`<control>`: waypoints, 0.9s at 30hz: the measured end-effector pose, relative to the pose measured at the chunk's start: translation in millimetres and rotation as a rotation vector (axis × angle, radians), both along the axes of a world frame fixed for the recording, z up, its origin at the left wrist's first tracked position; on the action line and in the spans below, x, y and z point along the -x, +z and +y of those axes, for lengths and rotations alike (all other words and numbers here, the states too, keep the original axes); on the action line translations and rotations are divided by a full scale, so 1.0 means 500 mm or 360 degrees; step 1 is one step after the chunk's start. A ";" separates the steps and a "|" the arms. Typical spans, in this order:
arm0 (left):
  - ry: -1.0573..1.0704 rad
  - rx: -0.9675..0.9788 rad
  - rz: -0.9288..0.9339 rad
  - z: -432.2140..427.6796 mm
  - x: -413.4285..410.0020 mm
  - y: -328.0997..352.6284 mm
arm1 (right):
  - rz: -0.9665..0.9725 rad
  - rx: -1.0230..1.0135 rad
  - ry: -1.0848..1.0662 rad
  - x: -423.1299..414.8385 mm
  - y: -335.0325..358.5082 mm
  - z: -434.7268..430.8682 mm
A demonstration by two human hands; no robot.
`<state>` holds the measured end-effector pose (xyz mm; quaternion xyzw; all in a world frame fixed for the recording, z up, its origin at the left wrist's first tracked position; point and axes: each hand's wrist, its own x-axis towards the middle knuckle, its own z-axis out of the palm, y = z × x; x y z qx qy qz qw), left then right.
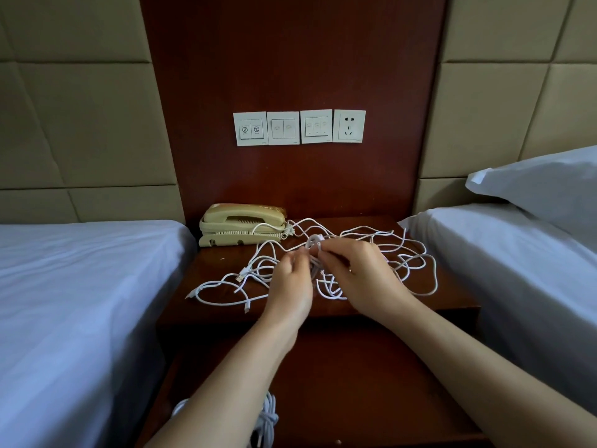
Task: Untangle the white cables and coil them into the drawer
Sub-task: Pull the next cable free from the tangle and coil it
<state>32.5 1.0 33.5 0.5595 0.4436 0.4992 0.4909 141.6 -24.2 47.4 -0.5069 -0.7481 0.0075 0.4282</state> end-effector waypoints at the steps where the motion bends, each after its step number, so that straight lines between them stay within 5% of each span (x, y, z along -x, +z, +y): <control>1: -0.0005 0.0011 -0.0009 0.000 -0.002 -0.001 | 0.0000 -0.0009 -0.0022 0.002 -0.002 0.000; 11: -0.0117 -0.0032 -0.0086 0.002 0.002 -0.014 | 0.0309 0.0003 -0.0083 -0.001 -0.005 -0.006; 27: -0.0274 0.0211 -0.0413 0.003 -0.001 -0.008 | -0.0079 -0.0133 -0.0256 0.025 -0.010 -0.013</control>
